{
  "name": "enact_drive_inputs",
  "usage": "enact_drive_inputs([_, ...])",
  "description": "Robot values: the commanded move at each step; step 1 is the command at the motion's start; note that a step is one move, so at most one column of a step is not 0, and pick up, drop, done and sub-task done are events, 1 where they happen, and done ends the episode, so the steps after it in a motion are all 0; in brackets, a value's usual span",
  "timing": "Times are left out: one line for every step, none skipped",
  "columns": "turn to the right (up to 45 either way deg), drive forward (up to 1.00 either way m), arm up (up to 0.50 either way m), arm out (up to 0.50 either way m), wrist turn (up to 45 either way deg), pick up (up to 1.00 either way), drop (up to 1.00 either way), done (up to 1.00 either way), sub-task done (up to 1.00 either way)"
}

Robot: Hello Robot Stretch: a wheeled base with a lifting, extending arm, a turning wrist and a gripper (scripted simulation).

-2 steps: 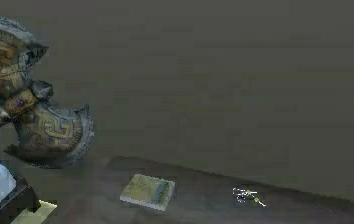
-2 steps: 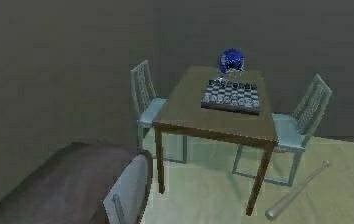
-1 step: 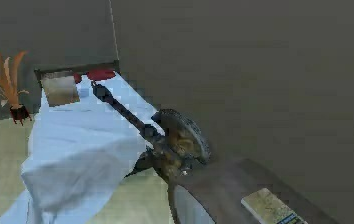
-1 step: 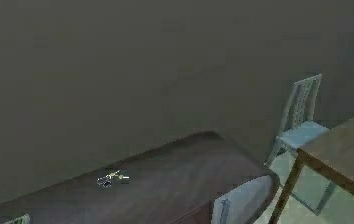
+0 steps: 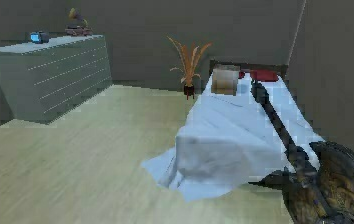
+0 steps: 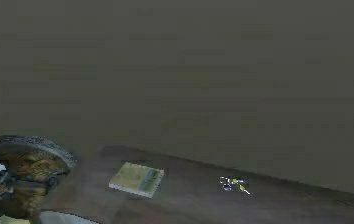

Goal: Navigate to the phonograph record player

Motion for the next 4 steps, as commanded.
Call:
enact_drive_inputs([-27.0,0.0,0.0,0.0,0.0,0.0,0.0,0.0,0.0])
enact_drive_inputs([0.0,1.0,0.0,0.0,0.0,0.0,0.0,0.0,0.0])
enact_drive_inputs([-3.0,0.0,0.0,0.0,0.0,0.0,0.0,0.0,0.0])
enact_drive_inputs([-30.0,0.0,0.0,0.0,0.0,0.0,0.0,0.0,0.0])
